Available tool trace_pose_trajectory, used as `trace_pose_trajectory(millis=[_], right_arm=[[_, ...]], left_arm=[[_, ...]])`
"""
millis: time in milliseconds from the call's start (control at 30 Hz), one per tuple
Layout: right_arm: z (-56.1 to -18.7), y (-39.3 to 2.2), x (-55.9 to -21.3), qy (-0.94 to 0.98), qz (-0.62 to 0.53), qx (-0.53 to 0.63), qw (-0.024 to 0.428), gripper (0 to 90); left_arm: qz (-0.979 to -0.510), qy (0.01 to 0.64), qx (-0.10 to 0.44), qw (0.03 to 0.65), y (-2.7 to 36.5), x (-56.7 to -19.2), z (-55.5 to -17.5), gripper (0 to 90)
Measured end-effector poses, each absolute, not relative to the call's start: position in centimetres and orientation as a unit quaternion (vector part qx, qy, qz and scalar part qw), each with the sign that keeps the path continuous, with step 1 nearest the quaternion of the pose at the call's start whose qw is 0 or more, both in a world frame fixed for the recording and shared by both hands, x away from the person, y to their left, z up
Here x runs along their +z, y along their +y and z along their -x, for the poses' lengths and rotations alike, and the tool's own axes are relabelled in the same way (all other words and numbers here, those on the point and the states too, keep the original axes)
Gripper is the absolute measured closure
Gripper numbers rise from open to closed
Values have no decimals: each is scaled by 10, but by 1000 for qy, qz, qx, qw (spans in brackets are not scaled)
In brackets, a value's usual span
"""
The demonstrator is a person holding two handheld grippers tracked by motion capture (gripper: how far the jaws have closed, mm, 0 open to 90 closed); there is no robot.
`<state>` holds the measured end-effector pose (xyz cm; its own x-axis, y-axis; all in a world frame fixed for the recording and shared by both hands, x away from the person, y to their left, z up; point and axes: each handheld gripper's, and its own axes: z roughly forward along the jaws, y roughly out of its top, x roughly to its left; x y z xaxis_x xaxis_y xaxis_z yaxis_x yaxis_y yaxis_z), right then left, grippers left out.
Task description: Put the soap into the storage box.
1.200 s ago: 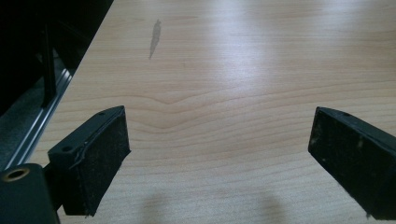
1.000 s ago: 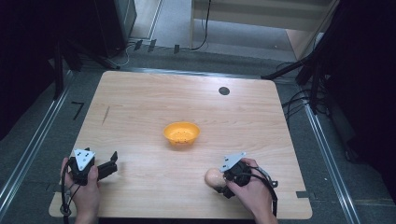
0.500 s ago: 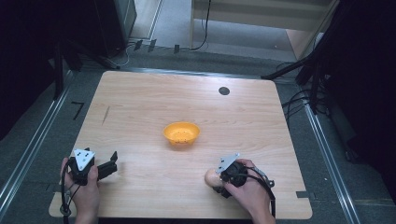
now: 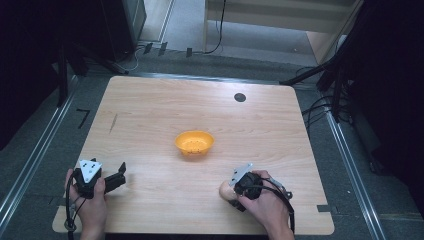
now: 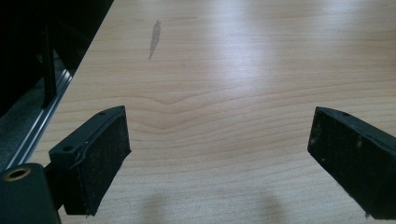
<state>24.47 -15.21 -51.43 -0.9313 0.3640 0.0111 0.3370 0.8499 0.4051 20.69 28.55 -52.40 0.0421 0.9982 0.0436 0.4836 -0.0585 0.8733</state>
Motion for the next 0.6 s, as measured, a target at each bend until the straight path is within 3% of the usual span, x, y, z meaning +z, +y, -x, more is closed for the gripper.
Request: trace_pose_trajectory(millis=[600], right_arm=[[-249, -159, -514, 959, -169, 224, 27, 335]], left_arm=[[-630, 589, 362, 354, 286, -524, -207, 60]])
